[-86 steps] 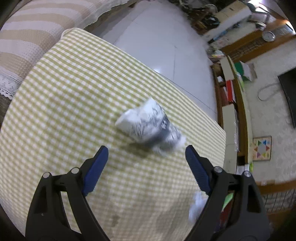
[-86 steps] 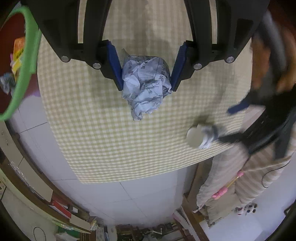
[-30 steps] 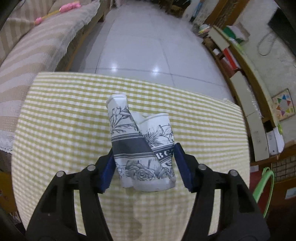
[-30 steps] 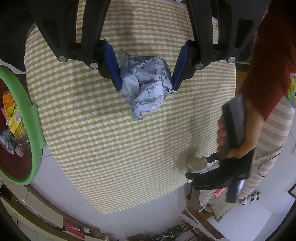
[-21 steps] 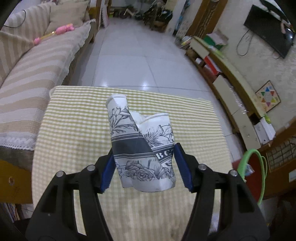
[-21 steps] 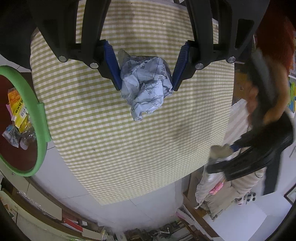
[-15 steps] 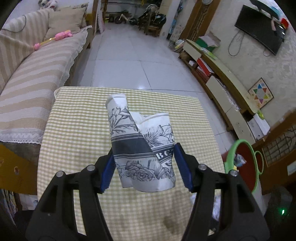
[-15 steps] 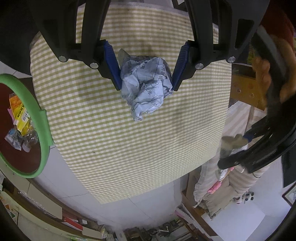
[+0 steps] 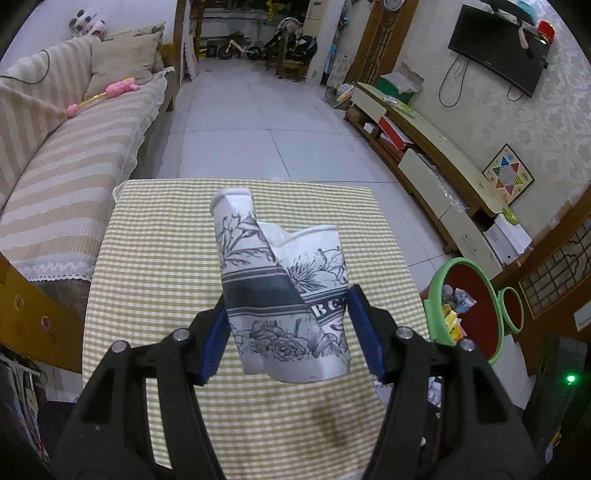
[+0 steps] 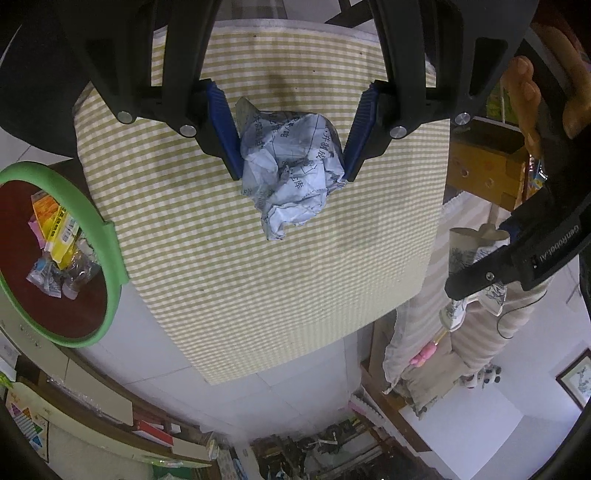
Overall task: Collect trash
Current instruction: 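Lift the paper cup and crumpled white paper and carry them over the green bin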
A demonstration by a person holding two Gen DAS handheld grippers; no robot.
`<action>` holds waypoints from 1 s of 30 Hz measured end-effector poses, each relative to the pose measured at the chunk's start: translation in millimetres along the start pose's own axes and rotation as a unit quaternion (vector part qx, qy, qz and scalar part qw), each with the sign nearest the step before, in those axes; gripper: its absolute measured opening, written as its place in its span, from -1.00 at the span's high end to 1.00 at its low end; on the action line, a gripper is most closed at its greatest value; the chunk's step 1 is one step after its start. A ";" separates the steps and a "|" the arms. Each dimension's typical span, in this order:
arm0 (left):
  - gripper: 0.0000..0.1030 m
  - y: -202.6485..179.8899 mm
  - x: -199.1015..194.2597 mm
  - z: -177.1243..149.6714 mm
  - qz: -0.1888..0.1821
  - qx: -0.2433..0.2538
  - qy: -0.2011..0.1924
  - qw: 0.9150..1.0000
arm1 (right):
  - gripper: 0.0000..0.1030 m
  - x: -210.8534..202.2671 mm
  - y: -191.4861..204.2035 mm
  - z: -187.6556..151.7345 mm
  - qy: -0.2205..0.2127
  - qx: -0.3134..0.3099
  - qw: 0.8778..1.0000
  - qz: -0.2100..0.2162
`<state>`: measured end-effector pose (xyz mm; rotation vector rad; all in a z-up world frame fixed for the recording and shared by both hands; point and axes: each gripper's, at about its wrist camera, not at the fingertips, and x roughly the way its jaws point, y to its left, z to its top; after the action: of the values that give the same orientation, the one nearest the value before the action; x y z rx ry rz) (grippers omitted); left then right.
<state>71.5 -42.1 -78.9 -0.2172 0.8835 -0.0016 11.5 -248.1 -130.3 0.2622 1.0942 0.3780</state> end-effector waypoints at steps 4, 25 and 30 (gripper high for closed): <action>-0.13 -10.6 -6.4 -1.1 -0.002 0.012 -0.005 1.000 | -0.05 -9.7 -3.4 0.5 -0.012 0.004 1.000 0.000; -0.13 -56.6 -12.3 -3.3 -0.022 0.063 -0.010 0.998 | -0.05 -50.5 -48.2 4.1 -0.069 0.051 0.996 -0.018; -0.13 -70.3 -10.0 -5.6 -0.029 0.078 -0.008 0.997 | -0.05 -59.5 -62.7 3.9 -0.080 0.063 0.994 -0.024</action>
<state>67.1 -111.0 -61.4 -0.0979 0.8571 -0.1229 1.5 -330.1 -104.7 0.3707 0.9649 0.2412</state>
